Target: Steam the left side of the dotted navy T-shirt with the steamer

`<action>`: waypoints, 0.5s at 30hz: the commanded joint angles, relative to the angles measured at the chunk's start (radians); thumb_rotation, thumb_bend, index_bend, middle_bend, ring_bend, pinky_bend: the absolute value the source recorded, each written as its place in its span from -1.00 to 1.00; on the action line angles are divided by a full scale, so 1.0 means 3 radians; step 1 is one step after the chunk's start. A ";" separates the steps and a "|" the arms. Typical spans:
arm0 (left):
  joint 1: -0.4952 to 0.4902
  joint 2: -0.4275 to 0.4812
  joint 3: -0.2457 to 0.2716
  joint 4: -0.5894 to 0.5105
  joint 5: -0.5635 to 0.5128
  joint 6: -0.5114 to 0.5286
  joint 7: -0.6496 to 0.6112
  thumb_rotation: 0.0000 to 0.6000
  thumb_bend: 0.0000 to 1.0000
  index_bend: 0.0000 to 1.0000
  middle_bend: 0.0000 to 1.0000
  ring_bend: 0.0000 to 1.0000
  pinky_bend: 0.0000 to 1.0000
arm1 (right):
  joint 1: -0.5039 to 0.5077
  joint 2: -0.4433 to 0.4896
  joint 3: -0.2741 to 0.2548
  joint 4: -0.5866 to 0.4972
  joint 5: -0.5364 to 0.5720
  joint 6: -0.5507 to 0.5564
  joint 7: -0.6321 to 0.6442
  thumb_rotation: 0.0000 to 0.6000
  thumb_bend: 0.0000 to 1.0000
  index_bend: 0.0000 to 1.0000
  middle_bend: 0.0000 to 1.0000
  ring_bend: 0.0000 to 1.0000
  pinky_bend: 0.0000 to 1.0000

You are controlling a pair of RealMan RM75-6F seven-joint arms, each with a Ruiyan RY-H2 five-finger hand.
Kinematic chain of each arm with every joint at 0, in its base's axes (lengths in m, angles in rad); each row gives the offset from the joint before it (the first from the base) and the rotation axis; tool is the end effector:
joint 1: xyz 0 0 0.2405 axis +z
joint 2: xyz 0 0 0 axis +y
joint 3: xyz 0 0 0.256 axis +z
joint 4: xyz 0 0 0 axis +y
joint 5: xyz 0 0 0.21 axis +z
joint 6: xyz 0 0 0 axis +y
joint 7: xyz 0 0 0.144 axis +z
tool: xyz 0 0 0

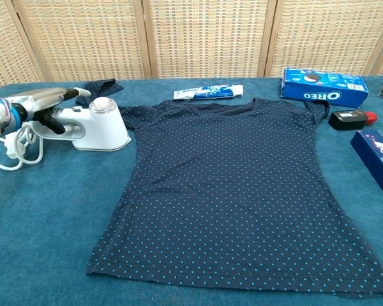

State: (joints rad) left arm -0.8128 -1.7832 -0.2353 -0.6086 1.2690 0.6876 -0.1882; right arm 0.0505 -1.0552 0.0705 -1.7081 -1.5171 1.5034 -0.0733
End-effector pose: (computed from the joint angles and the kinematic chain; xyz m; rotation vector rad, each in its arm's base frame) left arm -0.2509 0.4432 -0.0058 -1.6373 -1.0418 -0.7694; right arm -0.2974 -0.1737 0.1747 1.3781 -0.8567 0.8874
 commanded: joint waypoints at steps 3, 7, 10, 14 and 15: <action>-0.0087 -0.0110 -0.0008 0.0153 0.0005 -0.0060 -0.0095 1.00 0.15 -1.00 -1.00 -1.00 -1.00 | 0.0003 -0.0005 0.0002 0.0007 0.0015 -0.0007 -0.0009 1.00 -1.00 -0.97 -1.00 -1.00 -1.00; -0.0109 -0.0226 -0.0020 0.0313 0.0028 0.0064 -0.0178 1.00 0.17 -0.67 -0.64 -0.57 -0.63 | 0.0008 -0.0008 0.0003 0.0011 0.0027 -0.0015 -0.0013 1.00 -1.00 -0.97 -1.00 -1.00 -1.00; -0.0106 -0.0307 -0.0021 0.0454 0.0056 0.0212 -0.0220 1.00 0.19 -0.11 -0.24 -0.28 -0.26 | 0.0011 -0.0009 0.0004 0.0017 0.0037 -0.0022 -0.0010 1.00 -1.00 -0.97 -1.00 -1.00 -1.00; -0.0093 -0.0367 -0.0010 0.0580 0.0079 0.0305 -0.0282 1.00 0.21 0.34 0.04 -0.09 -0.01 | 0.0015 -0.0010 0.0003 0.0021 0.0041 -0.0030 -0.0008 1.00 -1.00 -0.97 -1.00 -1.00 -1.00; -0.0090 -0.0373 -0.0002 0.0607 0.0083 0.0300 -0.0280 1.00 0.22 0.42 0.09 -0.05 0.03 | 0.0015 -0.0010 0.0001 0.0022 0.0039 -0.0030 -0.0012 1.00 -1.00 -0.97 -1.00 -1.00 -1.00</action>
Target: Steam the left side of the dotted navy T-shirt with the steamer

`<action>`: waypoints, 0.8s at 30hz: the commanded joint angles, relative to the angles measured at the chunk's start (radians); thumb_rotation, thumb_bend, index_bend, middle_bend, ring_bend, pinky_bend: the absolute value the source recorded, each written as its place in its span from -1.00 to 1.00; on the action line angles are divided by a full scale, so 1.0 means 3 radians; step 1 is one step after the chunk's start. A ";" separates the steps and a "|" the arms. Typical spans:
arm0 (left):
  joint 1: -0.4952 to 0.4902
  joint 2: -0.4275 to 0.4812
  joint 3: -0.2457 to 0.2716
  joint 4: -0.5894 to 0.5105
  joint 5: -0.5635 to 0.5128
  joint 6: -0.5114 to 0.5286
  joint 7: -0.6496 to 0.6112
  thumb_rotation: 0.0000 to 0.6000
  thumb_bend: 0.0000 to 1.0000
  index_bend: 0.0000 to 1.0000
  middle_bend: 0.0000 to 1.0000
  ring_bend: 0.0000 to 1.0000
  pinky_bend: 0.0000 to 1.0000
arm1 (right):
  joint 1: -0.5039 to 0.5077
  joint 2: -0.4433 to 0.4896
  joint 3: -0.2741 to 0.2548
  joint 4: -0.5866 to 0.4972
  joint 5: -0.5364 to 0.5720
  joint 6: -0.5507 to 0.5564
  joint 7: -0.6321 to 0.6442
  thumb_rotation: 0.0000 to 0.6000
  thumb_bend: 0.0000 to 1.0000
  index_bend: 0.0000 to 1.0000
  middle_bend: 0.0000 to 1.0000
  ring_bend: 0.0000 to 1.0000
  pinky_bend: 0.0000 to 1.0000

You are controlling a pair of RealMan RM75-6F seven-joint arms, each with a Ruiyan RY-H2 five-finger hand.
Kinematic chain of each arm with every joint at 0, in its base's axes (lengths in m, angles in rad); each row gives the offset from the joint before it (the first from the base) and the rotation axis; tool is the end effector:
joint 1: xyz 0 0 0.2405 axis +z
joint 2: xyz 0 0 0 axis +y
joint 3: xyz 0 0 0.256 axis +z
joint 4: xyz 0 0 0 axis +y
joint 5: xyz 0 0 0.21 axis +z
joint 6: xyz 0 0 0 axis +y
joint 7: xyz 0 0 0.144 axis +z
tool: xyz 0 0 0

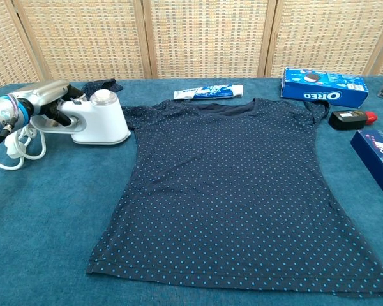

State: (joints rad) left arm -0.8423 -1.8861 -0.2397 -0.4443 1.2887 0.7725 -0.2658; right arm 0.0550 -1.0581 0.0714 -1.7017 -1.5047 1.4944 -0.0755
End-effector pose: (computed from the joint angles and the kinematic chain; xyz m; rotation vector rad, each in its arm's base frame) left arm -0.2421 0.4511 -0.0095 -1.5691 -0.9872 -0.8612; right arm -0.2997 -0.1754 0.1739 1.3764 -0.8611 0.8753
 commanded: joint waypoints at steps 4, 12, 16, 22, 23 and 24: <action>0.0021 -0.0047 0.0032 0.0134 0.0029 0.0033 -0.0027 1.00 0.27 0.72 0.27 0.12 0.22 | 0.0000 -0.0002 -0.0008 -0.0006 -0.0008 0.0001 -0.0020 1.00 -1.00 -0.97 -1.00 -1.00 -1.00; 0.0072 -0.0024 0.0043 0.0136 0.0049 0.0139 -0.0142 1.00 0.38 1.00 0.59 0.39 0.51 | -0.0005 -0.0006 -0.0018 -0.0020 -0.0033 0.0021 -0.0031 1.00 -1.00 -0.97 -1.00 -1.00 -1.00; 0.0095 0.0078 0.0065 0.0014 0.0121 0.0292 -0.0323 1.00 0.38 1.00 0.62 0.42 0.53 | -0.0006 -0.0006 -0.0023 -0.0024 -0.0045 0.0027 -0.0030 1.00 -1.00 -0.97 -1.00 -1.00 -1.00; 0.0057 0.0290 0.0100 -0.0267 0.0260 0.0521 -0.0437 1.00 0.38 1.00 0.63 0.42 0.53 | -0.0009 0.0007 -0.0026 -0.0036 -0.0057 0.0037 -0.0002 1.00 -1.00 -0.97 -1.00 -1.00 -1.00; 0.0041 0.0316 0.0102 -0.0310 0.0273 0.0533 -0.0421 1.00 0.38 1.00 0.63 0.42 0.53 | -0.0009 0.0009 -0.0026 -0.0039 -0.0058 0.0039 0.0000 1.00 -1.00 -0.97 -1.00 -1.00 -1.00; 0.0022 0.0349 0.0100 -0.0371 0.0281 0.0533 -0.0392 1.00 0.38 1.00 0.63 0.42 0.53 | -0.0010 0.0013 -0.0026 -0.0044 -0.0061 0.0043 0.0005 1.00 -1.00 -0.97 -1.00 -1.00 -1.00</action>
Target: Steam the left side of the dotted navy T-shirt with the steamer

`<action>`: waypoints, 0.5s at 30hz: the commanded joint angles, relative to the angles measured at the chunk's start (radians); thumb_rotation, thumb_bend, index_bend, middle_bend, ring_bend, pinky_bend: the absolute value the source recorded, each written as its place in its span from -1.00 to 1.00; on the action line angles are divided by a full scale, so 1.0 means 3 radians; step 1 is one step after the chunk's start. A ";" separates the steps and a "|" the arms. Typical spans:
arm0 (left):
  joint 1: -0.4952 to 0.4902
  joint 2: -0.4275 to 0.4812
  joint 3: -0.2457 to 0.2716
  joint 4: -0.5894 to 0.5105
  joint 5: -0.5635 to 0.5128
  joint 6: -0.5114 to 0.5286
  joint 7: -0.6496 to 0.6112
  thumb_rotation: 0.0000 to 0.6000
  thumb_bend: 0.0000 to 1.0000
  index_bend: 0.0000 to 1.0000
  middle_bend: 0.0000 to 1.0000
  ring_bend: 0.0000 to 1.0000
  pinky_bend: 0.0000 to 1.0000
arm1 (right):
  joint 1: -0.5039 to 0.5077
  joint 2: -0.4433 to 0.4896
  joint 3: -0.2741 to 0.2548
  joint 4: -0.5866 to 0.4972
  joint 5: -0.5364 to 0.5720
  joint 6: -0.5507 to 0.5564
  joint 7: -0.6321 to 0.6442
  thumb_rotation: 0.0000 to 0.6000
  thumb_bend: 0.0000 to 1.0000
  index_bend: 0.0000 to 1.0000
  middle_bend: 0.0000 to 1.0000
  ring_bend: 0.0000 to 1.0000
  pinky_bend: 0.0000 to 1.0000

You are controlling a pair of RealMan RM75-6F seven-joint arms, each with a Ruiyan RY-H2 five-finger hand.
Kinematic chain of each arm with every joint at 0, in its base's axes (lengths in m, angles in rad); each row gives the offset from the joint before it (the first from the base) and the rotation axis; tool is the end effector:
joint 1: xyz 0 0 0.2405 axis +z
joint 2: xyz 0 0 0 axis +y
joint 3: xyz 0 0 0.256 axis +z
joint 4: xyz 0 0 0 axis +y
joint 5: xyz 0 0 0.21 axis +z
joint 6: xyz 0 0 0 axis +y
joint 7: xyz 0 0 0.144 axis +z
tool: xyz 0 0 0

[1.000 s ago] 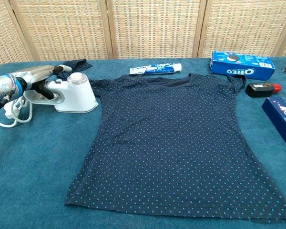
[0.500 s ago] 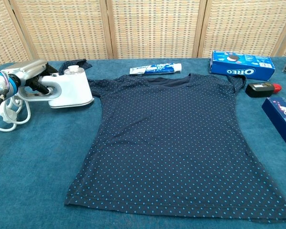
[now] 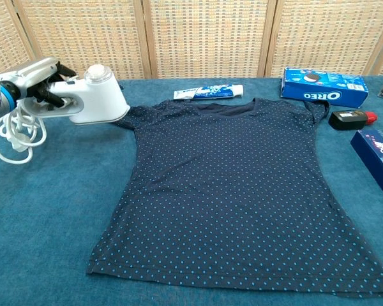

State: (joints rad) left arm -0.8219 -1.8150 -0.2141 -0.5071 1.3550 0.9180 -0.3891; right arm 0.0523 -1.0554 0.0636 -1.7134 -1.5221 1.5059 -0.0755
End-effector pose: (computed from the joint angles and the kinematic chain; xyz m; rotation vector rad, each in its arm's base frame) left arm -0.2338 0.4503 0.0192 -1.5592 -0.9270 -1.0379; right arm -0.2958 -0.1728 0.1733 1.3847 -0.8593 0.8907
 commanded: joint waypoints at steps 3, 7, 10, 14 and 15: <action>-0.0149 0.0189 -0.0023 -0.0370 0.0052 -0.0023 0.0107 1.00 0.38 1.00 0.63 0.42 0.53 | -0.0005 0.0014 0.0001 -0.0012 -0.0013 0.0020 0.0017 1.00 -1.00 -0.97 -1.00 -1.00 -1.00; -0.0315 0.0202 -0.0081 -0.0522 0.0008 -0.0196 0.0265 1.00 0.38 1.00 0.63 0.42 0.54 | -0.0011 0.0026 0.0006 -0.0019 -0.0016 0.0039 0.0031 1.00 -1.00 -0.97 -1.00 -1.00 -1.00; -0.0466 0.0131 -0.0136 -0.0564 -0.0071 -0.0413 0.0374 1.00 0.38 1.00 0.63 0.42 0.54 | -0.0010 0.0031 0.0007 -0.0021 -0.0010 0.0035 0.0041 1.00 -1.00 -0.97 -1.00 -1.00 -1.00; -0.0623 -0.0031 -0.0172 -0.0547 -0.0126 -0.0575 0.0470 1.00 0.38 1.00 0.63 0.43 0.55 | -0.0007 0.0036 0.0017 -0.0016 0.0027 0.0017 0.0061 1.00 -1.00 -0.97 -1.00 -1.00 -1.00; -0.0668 -0.0095 -0.0172 -0.0525 -0.0132 -0.0613 0.0502 1.00 0.38 1.00 0.63 0.43 0.55 | -0.0004 0.0038 0.0021 -0.0009 0.0045 0.0005 0.0070 1.00 -1.00 -0.97 -1.00 -1.00 -1.00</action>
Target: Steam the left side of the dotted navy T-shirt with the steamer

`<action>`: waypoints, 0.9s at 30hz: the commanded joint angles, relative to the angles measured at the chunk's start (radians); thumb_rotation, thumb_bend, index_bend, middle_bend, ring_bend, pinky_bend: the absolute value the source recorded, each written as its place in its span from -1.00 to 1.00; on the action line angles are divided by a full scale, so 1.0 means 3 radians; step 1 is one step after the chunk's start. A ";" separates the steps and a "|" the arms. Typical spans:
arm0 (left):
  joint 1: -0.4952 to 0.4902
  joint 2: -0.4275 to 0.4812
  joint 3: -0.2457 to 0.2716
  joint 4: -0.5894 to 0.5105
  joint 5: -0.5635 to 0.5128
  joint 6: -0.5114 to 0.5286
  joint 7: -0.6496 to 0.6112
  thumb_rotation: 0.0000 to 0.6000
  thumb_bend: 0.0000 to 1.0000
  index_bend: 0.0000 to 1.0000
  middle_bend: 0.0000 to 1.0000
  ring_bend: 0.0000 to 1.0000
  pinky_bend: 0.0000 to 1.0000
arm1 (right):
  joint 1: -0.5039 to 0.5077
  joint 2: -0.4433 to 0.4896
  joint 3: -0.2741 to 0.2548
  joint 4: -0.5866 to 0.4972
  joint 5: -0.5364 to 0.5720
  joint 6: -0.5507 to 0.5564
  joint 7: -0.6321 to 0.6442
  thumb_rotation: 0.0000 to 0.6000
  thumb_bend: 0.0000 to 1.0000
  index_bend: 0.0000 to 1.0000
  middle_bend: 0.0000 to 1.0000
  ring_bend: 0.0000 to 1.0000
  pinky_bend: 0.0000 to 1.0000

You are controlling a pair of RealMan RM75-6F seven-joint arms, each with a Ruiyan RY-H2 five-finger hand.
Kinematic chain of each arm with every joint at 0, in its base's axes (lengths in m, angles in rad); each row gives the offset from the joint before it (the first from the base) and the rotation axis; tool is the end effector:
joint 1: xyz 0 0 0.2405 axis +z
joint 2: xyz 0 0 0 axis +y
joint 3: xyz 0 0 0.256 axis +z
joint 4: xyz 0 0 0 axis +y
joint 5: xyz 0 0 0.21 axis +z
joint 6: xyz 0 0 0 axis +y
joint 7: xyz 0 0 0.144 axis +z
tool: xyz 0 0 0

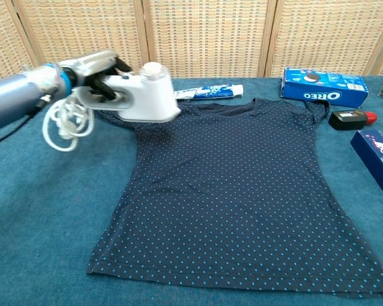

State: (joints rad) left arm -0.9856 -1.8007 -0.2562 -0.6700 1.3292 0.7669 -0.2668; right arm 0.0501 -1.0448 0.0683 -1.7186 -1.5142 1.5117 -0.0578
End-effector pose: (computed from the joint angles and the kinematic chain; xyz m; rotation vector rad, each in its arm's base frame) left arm -0.1441 0.4682 -0.0191 -1.7660 -0.9420 -1.0440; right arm -0.2962 -0.1731 0.1779 1.3672 -0.8653 0.9012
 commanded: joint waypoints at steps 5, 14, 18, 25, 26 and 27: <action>-0.0264 -0.0368 0.0000 0.0178 -0.0044 -0.0231 0.0210 1.00 0.38 1.00 0.64 0.43 0.55 | 0.0019 0.0015 0.0030 0.0032 0.0096 -0.0062 0.0072 1.00 -1.00 -0.97 -1.00 -1.00 -1.00; -0.0347 -0.0559 0.0084 0.0359 0.0031 -0.0261 0.0199 1.00 0.38 1.00 0.64 0.43 0.55 | 0.0035 0.0043 0.0052 0.0062 0.0159 -0.0114 0.0178 1.00 -1.00 -0.97 -1.00 -1.00 -1.00; -0.0336 -0.0616 0.0120 0.0444 0.0047 -0.0269 0.0171 1.00 0.38 1.00 0.64 0.43 0.55 | 0.0042 0.0046 0.0053 0.0069 0.0165 -0.0129 0.0194 1.00 -1.00 -0.97 -1.00 -1.00 -1.00; -0.0313 -0.0685 0.0176 0.0484 0.0095 -0.0262 0.0027 1.00 0.37 1.00 0.64 0.43 0.55 | 0.0047 0.0049 0.0050 0.0067 0.0174 -0.0147 0.0209 1.00 -1.00 -0.97 -1.00 -1.00 -1.00; -0.0315 -0.0691 0.0182 0.0486 0.0104 -0.0259 0.0004 1.00 0.37 1.00 0.64 0.43 0.55 | 0.0047 0.0050 0.0051 0.0065 0.0174 -0.0146 0.0211 1.00 -1.00 -0.97 -1.00 -1.00 -1.00; -0.0320 -0.0697 0.0186 0.0483 0.0113 -0.0255 -0.0019 1.00 0.37 1.00 0.64 0.43 0.55 | 0.0047 0.0051 0.0051 0.0065 0.0174 -0.0145 0.0212 1.00 -1.00 -0.97 -1.00 -1.00 -1.00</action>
State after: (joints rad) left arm -1.0805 -2.0063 -0.2035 -0.5254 1.3587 0.6888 -0.2649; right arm 0.0642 -1.0296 0.0837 -1.6991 -1.4621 1.4681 0.0057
